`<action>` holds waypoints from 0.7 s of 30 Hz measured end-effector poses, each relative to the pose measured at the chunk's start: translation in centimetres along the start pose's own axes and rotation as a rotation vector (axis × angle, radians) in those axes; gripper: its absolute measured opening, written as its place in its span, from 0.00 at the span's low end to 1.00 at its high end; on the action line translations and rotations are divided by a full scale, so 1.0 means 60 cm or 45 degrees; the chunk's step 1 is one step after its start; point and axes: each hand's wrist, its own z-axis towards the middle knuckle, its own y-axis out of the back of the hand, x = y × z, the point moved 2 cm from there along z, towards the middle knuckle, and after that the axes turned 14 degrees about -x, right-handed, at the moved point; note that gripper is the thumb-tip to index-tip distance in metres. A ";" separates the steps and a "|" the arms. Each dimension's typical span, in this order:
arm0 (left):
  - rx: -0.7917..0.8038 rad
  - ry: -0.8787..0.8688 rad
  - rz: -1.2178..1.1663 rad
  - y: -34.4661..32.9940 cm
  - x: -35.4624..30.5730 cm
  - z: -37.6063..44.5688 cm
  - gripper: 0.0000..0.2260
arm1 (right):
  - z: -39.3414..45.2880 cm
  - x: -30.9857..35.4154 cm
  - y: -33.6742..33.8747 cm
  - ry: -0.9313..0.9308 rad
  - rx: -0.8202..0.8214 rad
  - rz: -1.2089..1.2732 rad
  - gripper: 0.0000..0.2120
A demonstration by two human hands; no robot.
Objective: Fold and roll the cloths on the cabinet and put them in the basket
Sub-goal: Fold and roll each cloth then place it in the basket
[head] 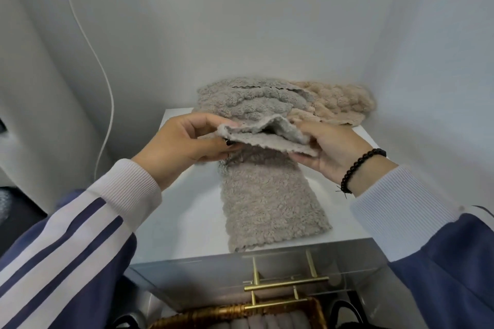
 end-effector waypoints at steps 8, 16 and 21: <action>0.159 -0.201 0.494 -0.001 0.005 -0.073 0.06 | -0.048 -0.032 0.058 0.166 -0.062 -0.438 0.09; 0.180 -0.323 0.697 -0.027 0.018 -0.111 0.22 | -0.085 -0.050 0.081 0.217 -0.142 -0.476 0.09; 0.116 -0.421 0.833 -0.031 0.022 -0.115 0.17 | -0.093 -0.072 0.089 0.172 -0.152 -0.449 0.12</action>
